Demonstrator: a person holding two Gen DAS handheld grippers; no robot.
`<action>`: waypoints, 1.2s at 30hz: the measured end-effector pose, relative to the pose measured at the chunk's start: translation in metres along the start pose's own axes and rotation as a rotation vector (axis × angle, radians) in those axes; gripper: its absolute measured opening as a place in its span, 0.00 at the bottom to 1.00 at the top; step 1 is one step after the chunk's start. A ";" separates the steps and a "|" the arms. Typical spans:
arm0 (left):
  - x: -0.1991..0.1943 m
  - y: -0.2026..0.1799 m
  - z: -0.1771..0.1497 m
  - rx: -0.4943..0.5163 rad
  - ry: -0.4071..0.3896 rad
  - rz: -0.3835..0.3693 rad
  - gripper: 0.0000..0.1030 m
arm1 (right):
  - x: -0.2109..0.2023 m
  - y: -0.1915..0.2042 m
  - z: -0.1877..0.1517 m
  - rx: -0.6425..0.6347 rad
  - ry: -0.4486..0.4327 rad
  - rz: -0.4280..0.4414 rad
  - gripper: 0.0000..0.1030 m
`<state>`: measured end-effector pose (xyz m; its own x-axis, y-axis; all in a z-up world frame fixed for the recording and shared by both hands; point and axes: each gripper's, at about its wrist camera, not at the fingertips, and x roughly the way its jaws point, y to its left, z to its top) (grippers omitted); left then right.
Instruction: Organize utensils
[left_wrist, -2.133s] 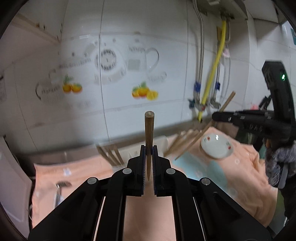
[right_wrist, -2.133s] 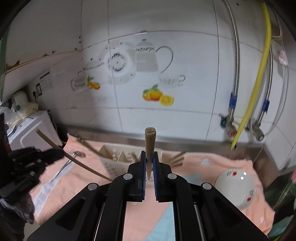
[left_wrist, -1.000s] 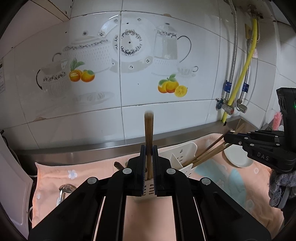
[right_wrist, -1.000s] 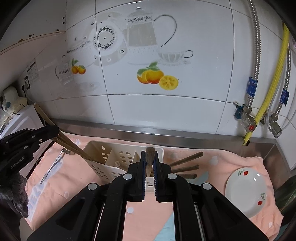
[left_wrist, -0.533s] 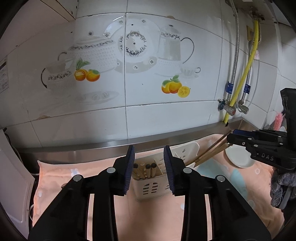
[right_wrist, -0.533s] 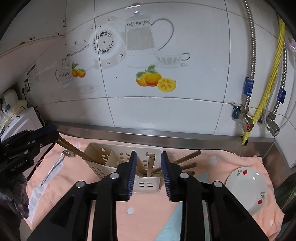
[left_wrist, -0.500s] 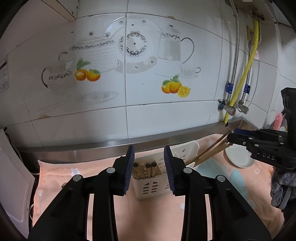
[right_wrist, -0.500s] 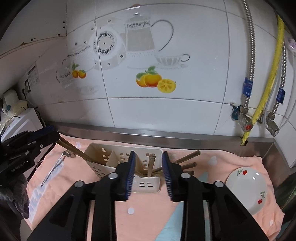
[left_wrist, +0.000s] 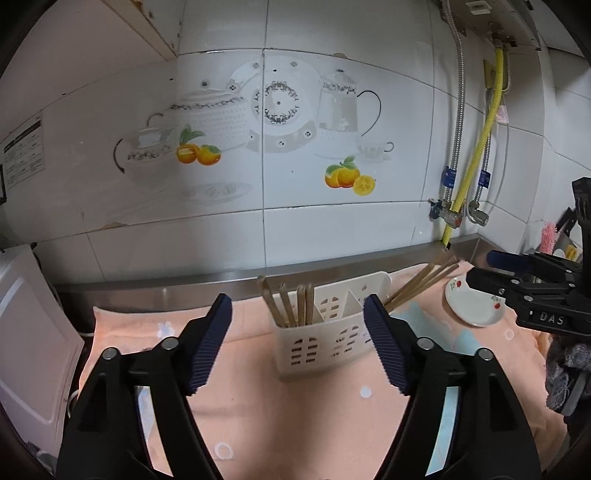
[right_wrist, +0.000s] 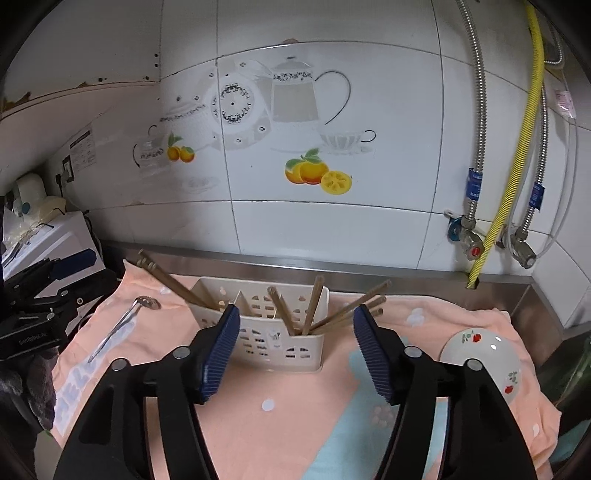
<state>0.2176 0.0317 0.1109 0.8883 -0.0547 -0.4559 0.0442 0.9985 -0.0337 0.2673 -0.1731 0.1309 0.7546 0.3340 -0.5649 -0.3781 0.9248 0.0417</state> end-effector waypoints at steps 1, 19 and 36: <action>-0.003 0.001 -0.003 -0.003 0.000 0.002 0.77 | -0.004 0.002 -0.003 -0.001 -0.004 -0.005 0.66; -0.034 0.018 -0.071 -0.071 0.095 0.054 0.95 | -0.041 0.030 -0.077 -0.025 0.035 -0.085 0.92; -0.091 0.000 -0.114 -0.079 -0.009 0.108 0.95 | -0.081 0.040 -0.124 0.062 0.000 -0.101 0.93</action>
<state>0.0848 0.0357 0.0504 0.8900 0.0539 -0.4528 -0.0881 0.9946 -0.0548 0.1250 -0.1858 0.0761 0.7870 0.2390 -0.5688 -0.2664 0.9632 0.0361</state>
